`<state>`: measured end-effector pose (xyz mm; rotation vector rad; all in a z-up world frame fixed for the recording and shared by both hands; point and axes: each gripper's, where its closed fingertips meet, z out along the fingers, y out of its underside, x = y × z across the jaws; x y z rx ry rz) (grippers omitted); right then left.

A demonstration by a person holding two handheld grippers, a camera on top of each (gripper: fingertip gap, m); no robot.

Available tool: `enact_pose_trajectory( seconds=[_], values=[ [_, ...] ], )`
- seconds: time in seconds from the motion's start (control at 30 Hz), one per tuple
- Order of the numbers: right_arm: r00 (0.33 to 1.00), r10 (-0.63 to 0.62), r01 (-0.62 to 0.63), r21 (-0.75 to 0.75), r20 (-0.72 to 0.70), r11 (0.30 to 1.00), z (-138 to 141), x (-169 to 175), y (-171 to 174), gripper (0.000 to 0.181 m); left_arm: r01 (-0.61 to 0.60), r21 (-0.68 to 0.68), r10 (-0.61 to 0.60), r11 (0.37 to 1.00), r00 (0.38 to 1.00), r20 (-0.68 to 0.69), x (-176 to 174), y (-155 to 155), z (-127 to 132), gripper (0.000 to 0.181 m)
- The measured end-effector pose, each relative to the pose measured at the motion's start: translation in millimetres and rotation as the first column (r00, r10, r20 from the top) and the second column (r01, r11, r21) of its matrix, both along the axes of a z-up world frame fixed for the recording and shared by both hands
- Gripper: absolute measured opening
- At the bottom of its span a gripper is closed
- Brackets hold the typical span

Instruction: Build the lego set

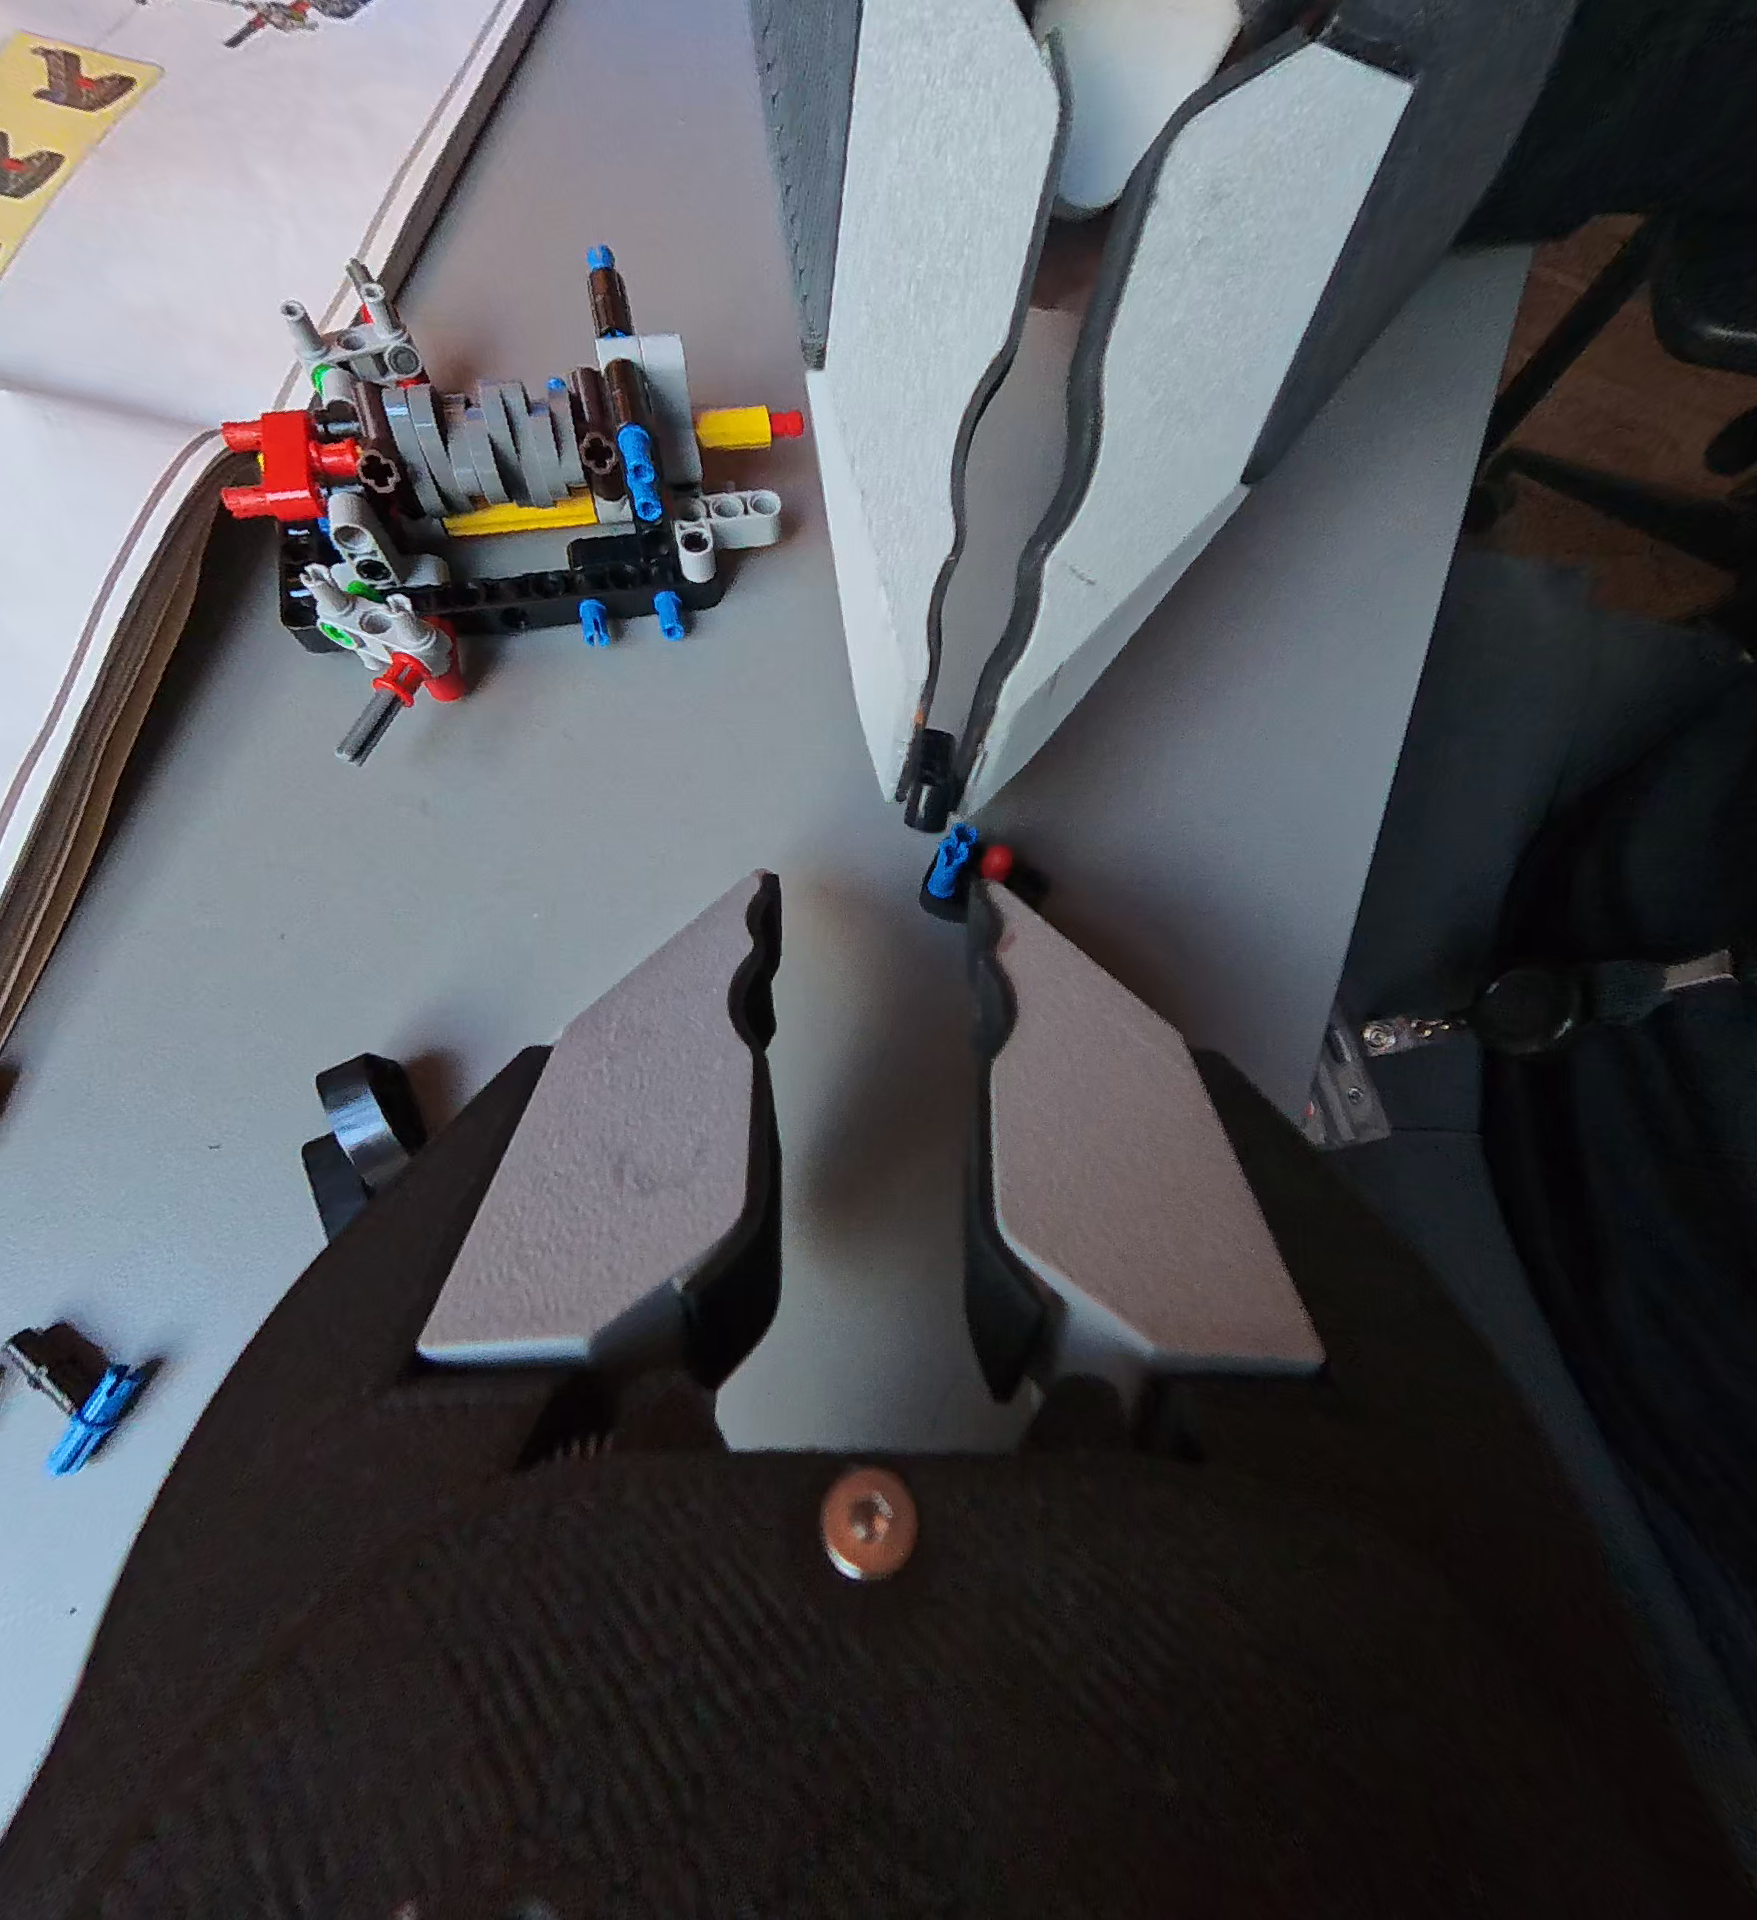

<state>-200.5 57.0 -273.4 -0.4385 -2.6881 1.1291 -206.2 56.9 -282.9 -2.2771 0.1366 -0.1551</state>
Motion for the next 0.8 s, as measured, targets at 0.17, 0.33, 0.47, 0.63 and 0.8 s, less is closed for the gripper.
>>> enact_pose_trajectory(
  seconds=[0.17, 0.33, 0.47, 0.63, 0.8],
  values=[
    [1.000, -0.008, 0.008, 0.005, -0.008, 1.000, 1, -1, 3, 0.005, 0.005, -0.018, -0.005, 1.000, 0.999, -0.033, -1, -3, 0, 0.037],
    [1.000, -0.003, 0.003, 0.019, -0.015, 1.000, 2, 0, 4, 0.005, 0.032, 0.042, -0.030, 0.999, 0.998, -0.052, 2, -6, 19, 0.024],
    [0.999, 0.006, -0.005, 0.036, -0.036, 0.999, 7, 2, 4, 0.005, 0.046, 0.054, -0.042, 0.998, 0.997, -0.061, 9, 3, 26, 0.022],
    [0.997, 0.027, -0.024, 0.047, -0.068, 0.999, 12, 6, 2, 0.005, 0.071, 0.037, -0.068, 0.997, 0.995, -0.071, 15, 10, 23, 0.014],
    [0.995, 0.040, -0.036, 0.048, -0.089, 0.998, 14, 7, 3, 0.005, 0.087, 0.031, -0.083, 0.996, 0.989, -0.122, 15, 9, 24, 0.004]
  ],
)
